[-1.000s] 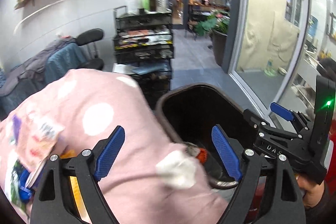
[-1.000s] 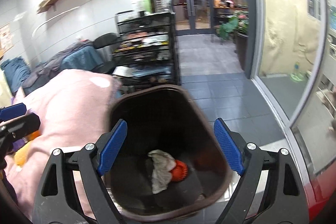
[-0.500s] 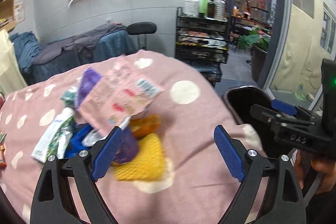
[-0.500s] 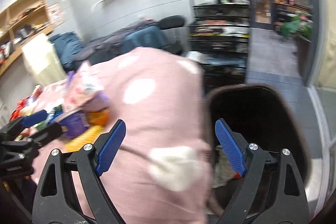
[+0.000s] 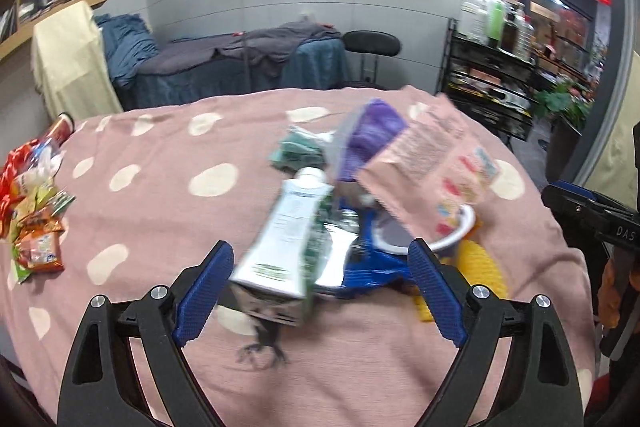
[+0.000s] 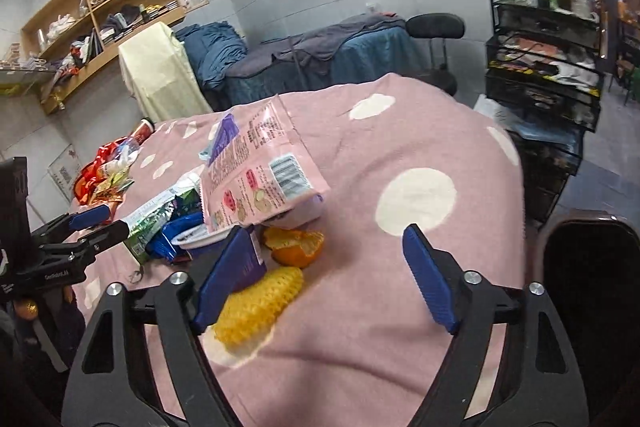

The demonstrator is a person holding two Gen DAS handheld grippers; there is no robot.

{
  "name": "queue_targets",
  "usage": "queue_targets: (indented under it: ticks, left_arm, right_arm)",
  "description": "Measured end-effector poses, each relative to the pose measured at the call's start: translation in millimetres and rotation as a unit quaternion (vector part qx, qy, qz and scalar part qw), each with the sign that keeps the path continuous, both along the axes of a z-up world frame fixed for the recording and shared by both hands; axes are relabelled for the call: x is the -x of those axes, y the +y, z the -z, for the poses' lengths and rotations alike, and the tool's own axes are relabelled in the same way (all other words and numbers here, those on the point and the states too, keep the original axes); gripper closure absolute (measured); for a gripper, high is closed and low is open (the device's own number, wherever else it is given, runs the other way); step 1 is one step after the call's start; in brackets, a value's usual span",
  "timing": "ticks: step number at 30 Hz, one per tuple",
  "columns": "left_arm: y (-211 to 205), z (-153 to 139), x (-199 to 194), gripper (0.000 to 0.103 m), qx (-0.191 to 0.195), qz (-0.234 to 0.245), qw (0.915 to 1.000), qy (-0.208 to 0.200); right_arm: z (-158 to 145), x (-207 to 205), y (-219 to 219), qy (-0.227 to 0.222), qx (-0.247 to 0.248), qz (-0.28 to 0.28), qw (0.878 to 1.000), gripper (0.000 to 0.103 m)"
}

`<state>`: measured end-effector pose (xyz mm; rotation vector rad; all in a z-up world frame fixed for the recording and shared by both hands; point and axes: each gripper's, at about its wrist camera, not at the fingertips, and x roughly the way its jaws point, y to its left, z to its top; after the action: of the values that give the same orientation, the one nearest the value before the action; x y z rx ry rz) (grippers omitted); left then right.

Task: Collect trash
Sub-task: 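Grasp the pink snack wrapper with the right tool while the left tool grasps the milk carton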

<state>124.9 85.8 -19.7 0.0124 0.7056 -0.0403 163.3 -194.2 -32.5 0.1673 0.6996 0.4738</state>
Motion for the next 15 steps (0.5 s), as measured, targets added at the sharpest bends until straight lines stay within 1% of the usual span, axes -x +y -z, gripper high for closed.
queue_targets:
  ticks: [5,8,9,11,13,14,15]
  left_arm:
    - [26,5,-6,0.015,0.007,-0.014,0.9997,0.017]
    - [38,12,-16,0.015,0.032,-0.015,0.9986,0.04]
    - [40,14,-17,0.015,0.037,-0.014,0.9982,0.045]
    - [40,16,-23,0.016,0.04,-0.007,0.9979,0.051]
    - [36,20,-28,0.015,0.028,-0.004,0.998,0.056]
    - [35,22,-30,0.015,0.023,-0.004,0.9979,0.06]
    - [34,25,-32,0.015,0.02,-0.003,0.9977,0.065]
  right_arm:
    - [1,-36,14,0.017,-0.02,-0.034,0.999,0.03]
    - [5,-57,24,0.031,-0.018,-0.059,0.998,0.033]
    - [7,-64,26,0.033,-0.017,-0.06,0.998,0.036]
    - [9,-71,28,0.039,-0.025,-0.072,0.996,0.037]
    - [12,-81,33,0.052,-0.038,-0.092,0.994,0.046]
    - [13,-83,35,0.057,-0.044,-0.101,0.992,0.049]
    - [15,-84,38,0.063,-0.049,-0.112,0.99,0.054]
